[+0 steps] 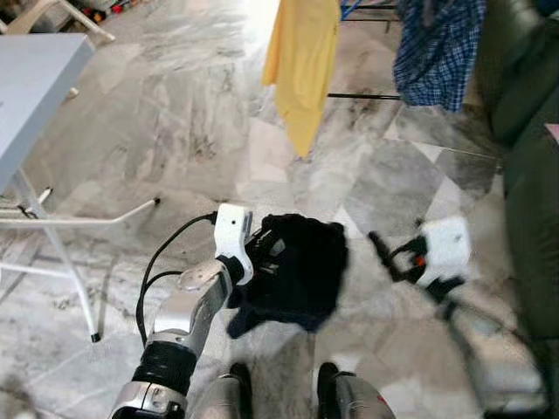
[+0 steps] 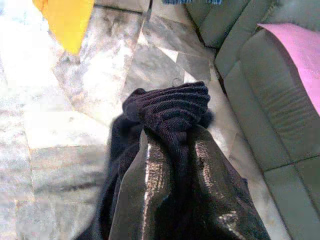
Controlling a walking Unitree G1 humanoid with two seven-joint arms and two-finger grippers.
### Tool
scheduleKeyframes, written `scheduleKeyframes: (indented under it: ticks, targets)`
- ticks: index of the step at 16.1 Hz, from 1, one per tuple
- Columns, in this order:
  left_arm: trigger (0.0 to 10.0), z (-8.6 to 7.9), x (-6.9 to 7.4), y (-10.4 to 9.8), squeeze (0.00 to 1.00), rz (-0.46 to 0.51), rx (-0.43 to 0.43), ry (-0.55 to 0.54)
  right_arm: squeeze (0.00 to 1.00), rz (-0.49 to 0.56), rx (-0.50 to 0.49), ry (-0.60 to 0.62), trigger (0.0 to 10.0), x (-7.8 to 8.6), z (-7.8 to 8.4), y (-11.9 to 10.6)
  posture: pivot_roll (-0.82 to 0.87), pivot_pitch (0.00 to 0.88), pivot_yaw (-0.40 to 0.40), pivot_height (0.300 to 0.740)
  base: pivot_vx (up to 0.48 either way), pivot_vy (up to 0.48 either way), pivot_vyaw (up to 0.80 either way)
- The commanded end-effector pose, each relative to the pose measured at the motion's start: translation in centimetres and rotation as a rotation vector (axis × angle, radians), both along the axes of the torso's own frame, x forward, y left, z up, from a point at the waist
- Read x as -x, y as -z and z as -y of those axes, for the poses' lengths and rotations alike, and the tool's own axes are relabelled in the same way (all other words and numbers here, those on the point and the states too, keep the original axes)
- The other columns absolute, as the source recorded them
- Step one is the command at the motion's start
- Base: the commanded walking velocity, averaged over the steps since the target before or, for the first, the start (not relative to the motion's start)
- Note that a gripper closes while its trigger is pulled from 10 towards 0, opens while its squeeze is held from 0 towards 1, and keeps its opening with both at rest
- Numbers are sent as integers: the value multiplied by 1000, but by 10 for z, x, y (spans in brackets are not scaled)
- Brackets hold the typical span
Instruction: Hang hanger
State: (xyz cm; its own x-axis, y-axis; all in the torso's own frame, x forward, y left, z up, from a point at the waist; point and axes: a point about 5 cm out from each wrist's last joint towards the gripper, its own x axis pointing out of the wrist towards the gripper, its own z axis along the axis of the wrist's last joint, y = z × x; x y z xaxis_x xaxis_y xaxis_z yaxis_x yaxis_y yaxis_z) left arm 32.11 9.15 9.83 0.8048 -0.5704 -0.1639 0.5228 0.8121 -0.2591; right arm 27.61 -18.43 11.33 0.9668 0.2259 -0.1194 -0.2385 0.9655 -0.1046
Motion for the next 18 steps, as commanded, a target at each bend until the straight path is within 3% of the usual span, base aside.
scheduleKeyframes:
  ticks: [1,2,4,7,8,13,18]
  targets:
    - [10000,-8,2,6,0,0,-23,-8,886,11,-2,-21,10000,2,-10,-1,-189,234,88,740,0,0,0]
    - [10000,-10,6,7,0,7,-4,-5,0,-1,-53,-14,10000,7,-25,4,-164,224,63,740,0,0,0]
    - [10000,-12,11,7,0,19,45,-84,0,-40,-167,69,10000,11,-41,17,-127,215,51,740,255,0,0]
    - [10000,-21,10,13,0,19,44,-146,0,-6,-110,160,10000,6,-45,21,-132,203,34,740,323,0,0]
    - [10000,-22,10,13,0,28,34,-136,0,-10,-173,221,10000,5,-41,20,-136,198,33,740,345,0,0]
    - [10000,-22,3,13,0,45,36,-161,0,40,-115,294,10000,3,-17,16,-143,151,19,740,370,0,0]
    - [10000,-27,1,18,0,40,32,-193,0,42,-70,362,10000,2,-13,22,-144,100,24,740,416,0,0]
